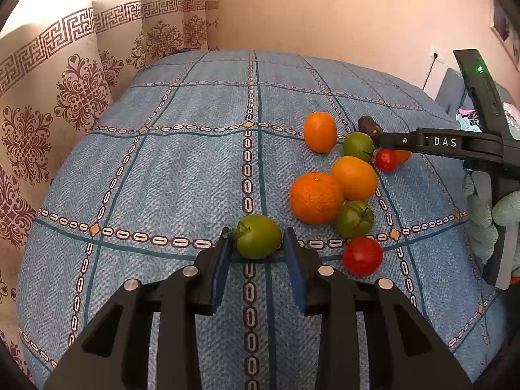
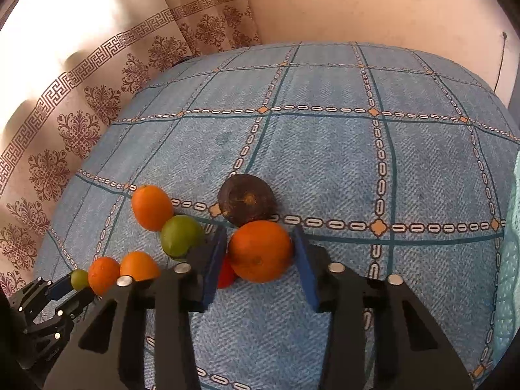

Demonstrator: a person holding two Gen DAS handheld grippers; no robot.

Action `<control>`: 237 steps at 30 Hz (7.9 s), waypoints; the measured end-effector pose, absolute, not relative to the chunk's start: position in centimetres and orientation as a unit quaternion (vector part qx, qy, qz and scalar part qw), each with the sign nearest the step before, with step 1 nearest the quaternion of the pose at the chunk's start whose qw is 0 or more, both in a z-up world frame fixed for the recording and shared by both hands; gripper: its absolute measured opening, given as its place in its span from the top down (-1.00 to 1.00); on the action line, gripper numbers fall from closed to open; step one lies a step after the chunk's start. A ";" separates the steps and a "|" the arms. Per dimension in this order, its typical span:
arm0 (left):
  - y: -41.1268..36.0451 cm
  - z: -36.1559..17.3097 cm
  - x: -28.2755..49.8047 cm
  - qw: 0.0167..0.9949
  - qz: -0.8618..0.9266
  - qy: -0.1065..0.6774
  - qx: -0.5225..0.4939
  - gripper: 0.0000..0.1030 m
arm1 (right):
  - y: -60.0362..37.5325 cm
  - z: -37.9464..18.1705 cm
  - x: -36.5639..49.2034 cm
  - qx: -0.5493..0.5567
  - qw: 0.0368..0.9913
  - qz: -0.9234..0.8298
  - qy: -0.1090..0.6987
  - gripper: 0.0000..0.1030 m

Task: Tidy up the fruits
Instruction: 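Carry the green tomato and orange in both tools over the blue basket, then open the left tool and right tool to drop both fruits into the basket, then move both open tools back over the remaining fruit, then grasp the large orange with the left tool while the right tool grasps a green tomato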

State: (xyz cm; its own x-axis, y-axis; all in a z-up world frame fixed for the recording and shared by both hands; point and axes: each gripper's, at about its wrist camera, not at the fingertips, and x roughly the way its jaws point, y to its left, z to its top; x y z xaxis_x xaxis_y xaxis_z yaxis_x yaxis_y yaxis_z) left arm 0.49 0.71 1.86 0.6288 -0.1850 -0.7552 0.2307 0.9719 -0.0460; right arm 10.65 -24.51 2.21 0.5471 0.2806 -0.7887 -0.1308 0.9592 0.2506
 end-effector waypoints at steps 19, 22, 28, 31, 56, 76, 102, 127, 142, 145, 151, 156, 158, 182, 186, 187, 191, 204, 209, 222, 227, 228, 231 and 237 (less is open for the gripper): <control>-0.2 2.4 -0.5 0.906 -0.112 0.406 0.037 0.43 | -24.8 4.7 6.8 0.078 0.895 0.120 0.423 0.22; -0.3 2.2 -0.3 0.905 -0.111 0.410 0.034 0.42 | -25.0 4.6 6.5 0.081 0.895 0.119 0.423 0.22; -0.3 1.6 1.1 0.899 -0.100 0.426 0.029 0.39 | -25.2 4.6 5.9 0.087 0.895 0.121 0.421 0.22; -0.2 1.7 1.2 0.899 -0.102 0.425 0.026 0.42 | -25.4 4.8 5.7 0.091 0.895 0.123 0.418 0.22; -7.4 9.6 -2.3 0.923 -0.158 0.345 0.057 0.43 | -32.5 9.8 -0.9 0.131 0.925 0.095 0.345 0.22; -22.1 12.4 -1.9 0.910 -0.264 0.306 0.096 0.42 | -43.6 10.8 -5.2 0.187 0.933 -0.002 0.306 0.21; -33.5 8.4 -0.5 0.868 -0.343 0.331 0.137 0.42 | -48.9 8.0 -4.9 0.226 0.914 -0.076 0.329 0.21; -29.0 11.1 -0.3 0.893 -0.306 0.318 0.095 -0.68 | -47.7 11.8 -7.8 0.209 0.942 -0.080 0.249 -0.12; -21.2 11.5 -1.1 0.924 -0.216 0.305 0.076 -0.74 | -40.5 11.0 -6.7 0.136 0.957 -0.027 0.254 -0.22; -19.3 11.0 -1.2 0.926 -0.202 0.310 0.070 -0.74 | -38.9 10.5 -6.3 0.123 0.957 -0.012 0.264 -0.22; -15.5 9.8 -1.2 0.928 -0.175 0.324 0.055 -0.74 | -36.1 9.8 -5.7 0.102 0.953 0.015 0.284 -0.22; -13.4 8.8 -1.2 0.927 -0.160 0.338 0.041 -0.75 | -33.4 9.2 -5.1 0.087 0.950 0.040 0.297 -0.22; -12.7 8.5 -1.2 0.926 -0.156 0.340 0.039 -0.74 | -32.5 8.9 -4.8 0.086 0.948 0.049 0.304 -0.22; -3.2 4.1 -0.9 0.920 -0.079 0.384 0.017 -0.74 | -23.8 5.2 -2.4 0.044 0.919 0.127 0.371 -0.22; -2.8 3.3 -0.1 0.914 -0.073 0.400 0.016 -0.74 | -23.3 4.8 -2.1 0.042 0.916 0.131 0.377 -0.22; -2.7 3.1 0.2 0.912 -0.072 0.404 0.016 -0.74 | -23.3 4.7 -2.1 0.043 0.915 0.131 0.379 -0.22; -2.3 2.5 1.1 0.907 -0.077 0.415 0.012 -0.67 | -22.9 4.3 -1.9 0.042 0.911 0.139 0.387 -0.22; -3.0 2.6 3.1 0.895 -0.161 0.416 -0.007 -0.37 | -22.0 3.6 -1.8 0.040 0.905 0.144 0.397 -0.22; -2.9 2.7 2.8 0.897 -0.156 0.414 -0.006 -0.41 | -21.8 3.5 -1.7 0.039 0.904 0.146 0.401 -0.22; -0.3 3.4 1.4 0.919 -0.110 0.375 0.051 -0.56 | -19.2 3.4 -1.2 0.024 0.896 0.174 0.408 -0.22; 0.4 3.5 0.8 0.925 -0.096 0.360 0.078 -0.56 | -17.9 3.4 -0.3 0.025 0.889 0.191 0.415 -0.22; 0.6 3.5 0.8 0.925 -0.095 0.359 0.079 -0.56 | -17.6 3.3 0.0 0.027 0.888 0.194 0.417 -0.22; 1.1 3.4 0.8 0.926 -0.092 0.359 0.075 -0.56 | -17.1 2.9 0.9 0.032 0.882 0.200 0.426 -0.20; 2.1 3.3 0.9 0.926 -0.085 0.361 0.065 -0.56 | -16.3 2.3 2.7 0.052 0.867 0.215 0.447 0.11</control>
State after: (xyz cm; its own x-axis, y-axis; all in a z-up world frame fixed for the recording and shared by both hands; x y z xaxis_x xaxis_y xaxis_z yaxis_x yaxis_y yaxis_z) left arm 0.91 2.07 3.28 0.7252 -0.1111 -0.6795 0.2055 0.9768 0.0596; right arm 2.72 -16.34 2.25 0.5088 0.4192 -0.7519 -0.3255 0.9023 0.2827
